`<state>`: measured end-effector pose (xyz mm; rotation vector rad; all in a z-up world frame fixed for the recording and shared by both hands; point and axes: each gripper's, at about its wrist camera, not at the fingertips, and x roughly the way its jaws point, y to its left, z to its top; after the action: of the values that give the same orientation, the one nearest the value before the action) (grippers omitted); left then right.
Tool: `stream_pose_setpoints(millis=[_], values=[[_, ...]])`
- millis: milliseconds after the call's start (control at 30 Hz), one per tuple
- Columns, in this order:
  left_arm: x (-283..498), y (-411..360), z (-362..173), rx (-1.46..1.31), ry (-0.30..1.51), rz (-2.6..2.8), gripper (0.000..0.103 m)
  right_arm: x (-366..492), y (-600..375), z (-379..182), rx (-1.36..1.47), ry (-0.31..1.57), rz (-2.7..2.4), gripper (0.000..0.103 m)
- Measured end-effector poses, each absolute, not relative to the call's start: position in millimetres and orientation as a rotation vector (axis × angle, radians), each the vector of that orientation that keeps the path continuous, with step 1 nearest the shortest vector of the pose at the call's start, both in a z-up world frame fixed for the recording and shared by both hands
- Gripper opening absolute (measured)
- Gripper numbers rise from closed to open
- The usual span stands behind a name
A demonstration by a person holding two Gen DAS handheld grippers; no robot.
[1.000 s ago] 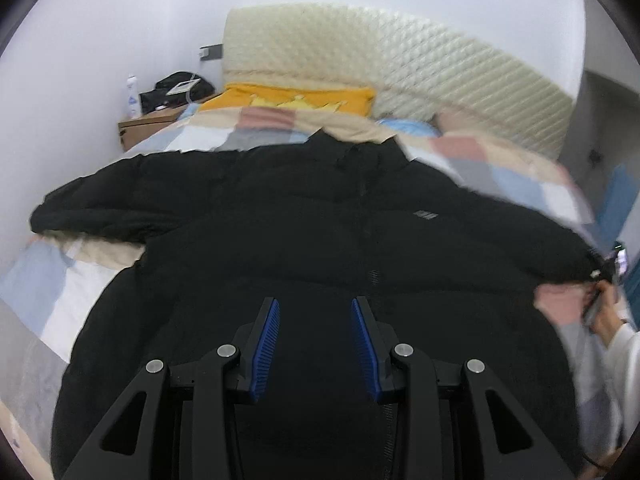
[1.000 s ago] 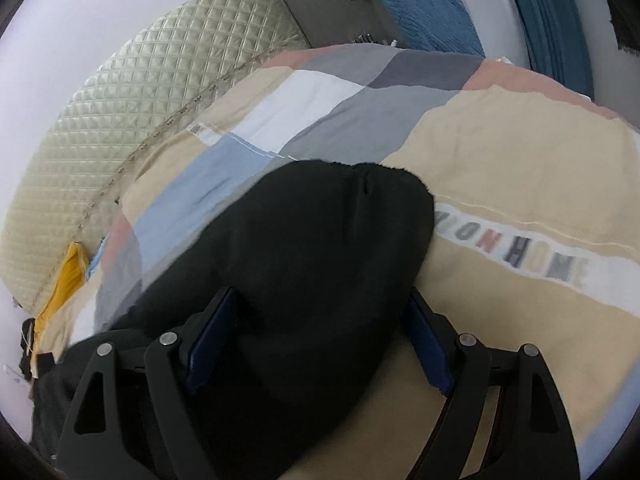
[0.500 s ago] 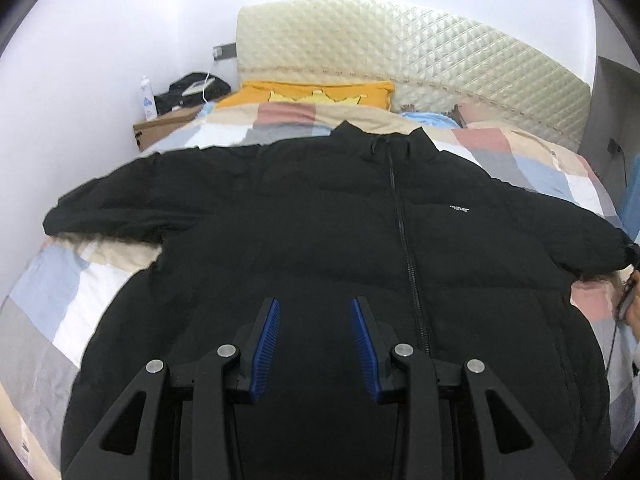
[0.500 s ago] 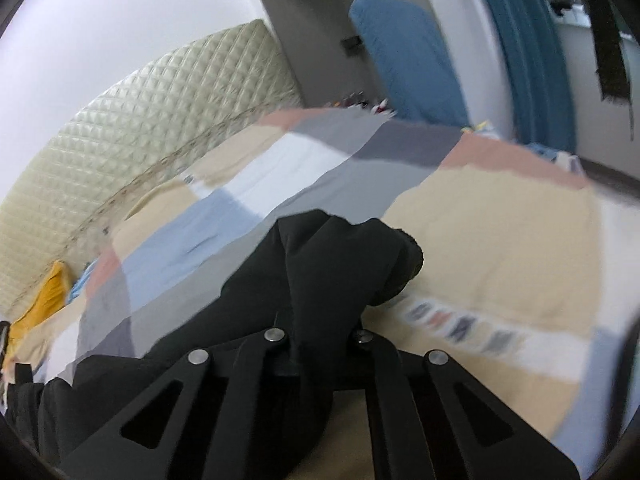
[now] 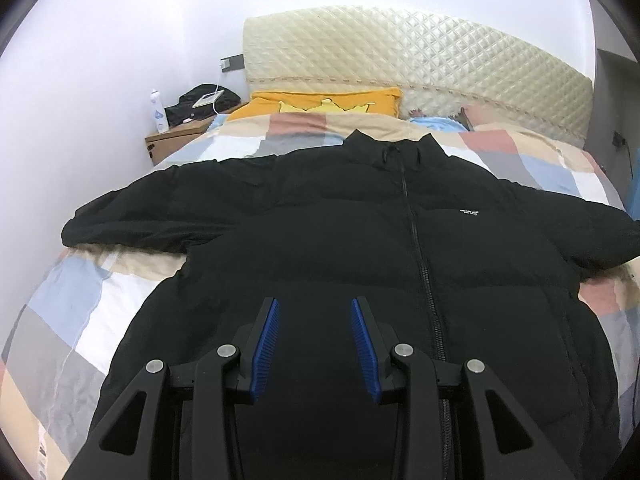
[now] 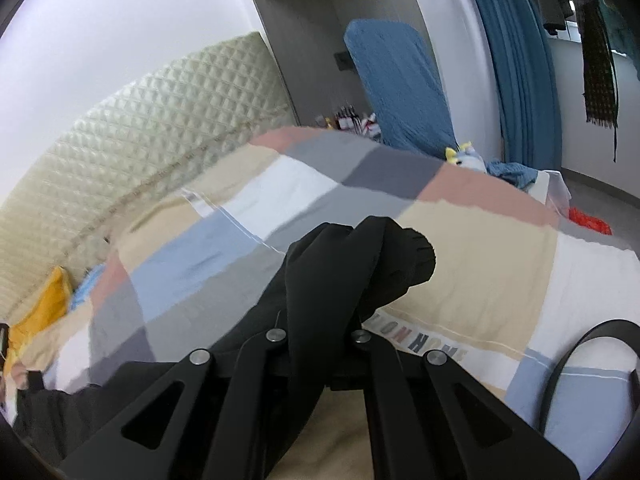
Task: Fold large clothes
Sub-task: 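Lift the sleeve cuff up with the right gripper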
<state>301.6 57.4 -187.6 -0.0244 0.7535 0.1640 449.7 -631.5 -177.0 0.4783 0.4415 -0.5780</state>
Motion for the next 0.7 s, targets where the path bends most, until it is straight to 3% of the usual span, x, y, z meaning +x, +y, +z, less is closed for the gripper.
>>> stream_pose_setpoints(millis=[700], values=[[262,65,-167,-0.034,0.699,0.077,0.037,391,-503,1,0.335,0.340,-0.440,0.004]])
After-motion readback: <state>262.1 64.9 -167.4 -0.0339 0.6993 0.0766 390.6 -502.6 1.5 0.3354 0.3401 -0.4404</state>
